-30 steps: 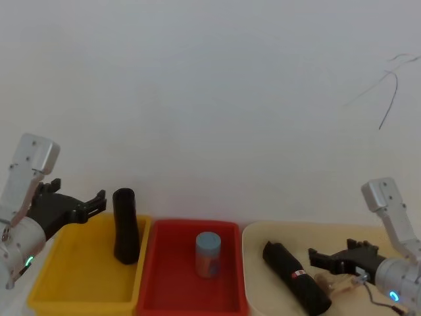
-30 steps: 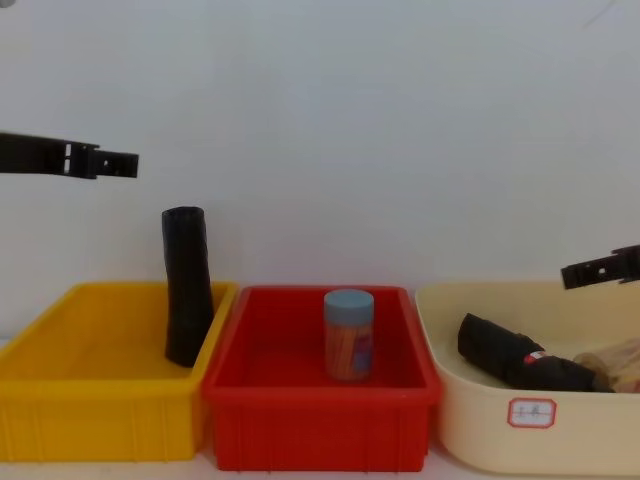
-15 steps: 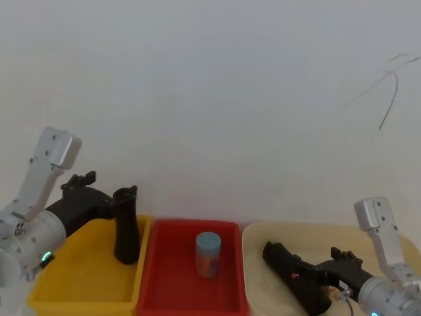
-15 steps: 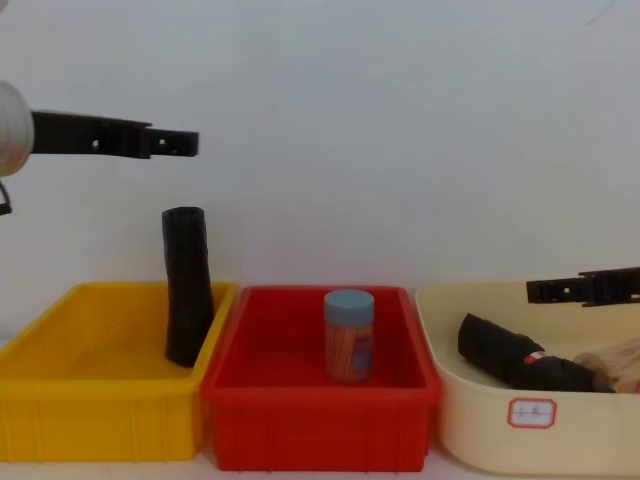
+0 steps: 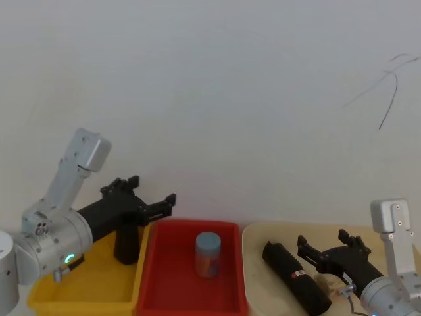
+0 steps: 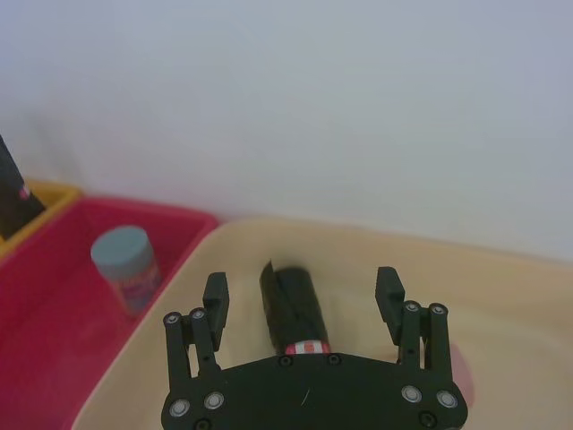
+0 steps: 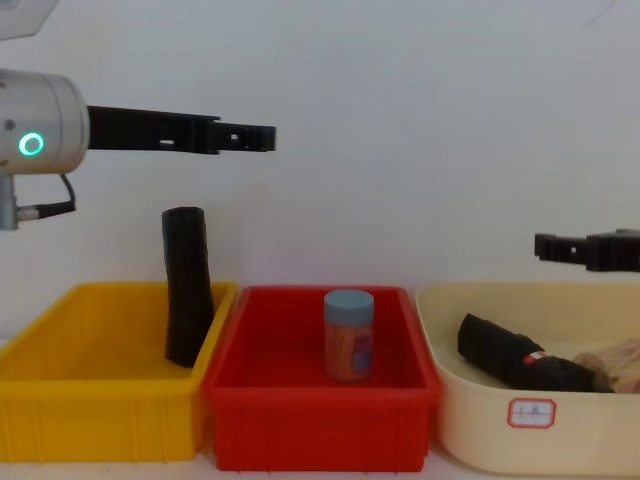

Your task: Pick up the garbage bag with the one hand and transfer it to the other hand.

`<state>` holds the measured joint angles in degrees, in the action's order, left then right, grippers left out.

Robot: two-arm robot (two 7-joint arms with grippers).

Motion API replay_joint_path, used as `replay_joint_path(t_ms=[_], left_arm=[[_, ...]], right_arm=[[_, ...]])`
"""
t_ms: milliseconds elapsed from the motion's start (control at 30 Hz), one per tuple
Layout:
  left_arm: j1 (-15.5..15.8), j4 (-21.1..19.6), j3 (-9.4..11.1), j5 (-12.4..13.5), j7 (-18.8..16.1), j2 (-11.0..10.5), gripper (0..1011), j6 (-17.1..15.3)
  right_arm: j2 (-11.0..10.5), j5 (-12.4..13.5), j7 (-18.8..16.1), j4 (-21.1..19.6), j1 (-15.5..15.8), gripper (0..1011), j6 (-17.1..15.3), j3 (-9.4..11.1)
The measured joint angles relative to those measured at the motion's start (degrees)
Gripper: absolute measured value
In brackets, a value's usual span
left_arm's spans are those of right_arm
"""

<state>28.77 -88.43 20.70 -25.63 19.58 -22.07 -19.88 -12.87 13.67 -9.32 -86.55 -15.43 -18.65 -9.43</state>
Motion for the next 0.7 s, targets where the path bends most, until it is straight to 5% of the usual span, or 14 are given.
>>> replay_joint_path(t_ms=[333,700], left_arm=[[1.18,1.56,1.43,-2.27,4.24,0.13,1001,-0.53],[2.10,3.29,2.50,-3.31,6.35,0.00,1002,-0.58]], right_arm=[[1.45,-1.33,0.88,-1.03,1.40,1000,7.66,0.41],[2.01,-1.82,-1.02,-0.91,0.96,1000,9.58,-1.00]])
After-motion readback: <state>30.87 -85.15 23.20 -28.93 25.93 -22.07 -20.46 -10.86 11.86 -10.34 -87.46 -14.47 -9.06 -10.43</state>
